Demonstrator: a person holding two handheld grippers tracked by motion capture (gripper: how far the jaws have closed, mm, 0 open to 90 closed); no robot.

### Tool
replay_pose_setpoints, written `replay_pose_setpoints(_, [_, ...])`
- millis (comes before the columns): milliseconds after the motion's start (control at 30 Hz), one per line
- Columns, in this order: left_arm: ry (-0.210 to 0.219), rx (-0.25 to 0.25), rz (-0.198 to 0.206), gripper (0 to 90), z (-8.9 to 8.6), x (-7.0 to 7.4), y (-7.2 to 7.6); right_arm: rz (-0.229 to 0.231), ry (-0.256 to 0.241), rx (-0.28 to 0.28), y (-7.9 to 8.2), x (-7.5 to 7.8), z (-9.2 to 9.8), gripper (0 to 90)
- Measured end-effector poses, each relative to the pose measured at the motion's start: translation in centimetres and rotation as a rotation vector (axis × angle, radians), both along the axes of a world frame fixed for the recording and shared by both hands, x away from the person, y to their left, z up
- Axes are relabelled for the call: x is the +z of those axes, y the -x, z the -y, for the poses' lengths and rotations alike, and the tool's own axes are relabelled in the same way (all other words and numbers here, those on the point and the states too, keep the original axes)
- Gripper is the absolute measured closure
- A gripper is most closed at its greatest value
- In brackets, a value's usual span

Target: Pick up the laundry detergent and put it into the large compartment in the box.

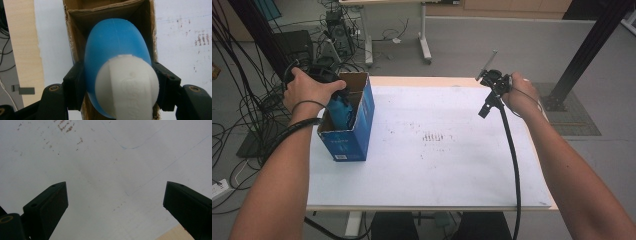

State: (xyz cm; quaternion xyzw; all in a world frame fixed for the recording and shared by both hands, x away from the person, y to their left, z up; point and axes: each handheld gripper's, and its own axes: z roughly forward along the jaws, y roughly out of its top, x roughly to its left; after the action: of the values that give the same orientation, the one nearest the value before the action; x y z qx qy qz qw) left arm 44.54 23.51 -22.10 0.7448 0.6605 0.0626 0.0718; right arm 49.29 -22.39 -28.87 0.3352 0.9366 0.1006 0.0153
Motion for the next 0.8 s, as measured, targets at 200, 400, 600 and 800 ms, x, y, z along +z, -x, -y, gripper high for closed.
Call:
replay_pose_setpoints(200, [0.007, 0.006, -0.003, 37.4, -0.1, -1.0, 0.1, 0.000, 0.001, -0.001, 0.0, 0.0, 0.0, 5.6])
replay_pose_setpoints(400, [0.002, 0.003, -0.012, 37.5, 0.1, -1.8, 0.1, 0.003, 0.000, 0.000, 0.1, 0.0, -0.1, 5.6])
replay_pose_setpoints(600, [-0.008, 0.005, -0.011, 37.4, 0.2, -2.3, 0.2, 0.003, 0.003, 0.000, 0.1, 0.1, -0.1, 5.6])
replay_pose_setpoints(800, [-0.008, 0.003, -0.022, 37.5, 0.3, -3.1, 0.3, 0.005, 0.003, -0.001, 0.1, 0.1, -0.1, 5.6])
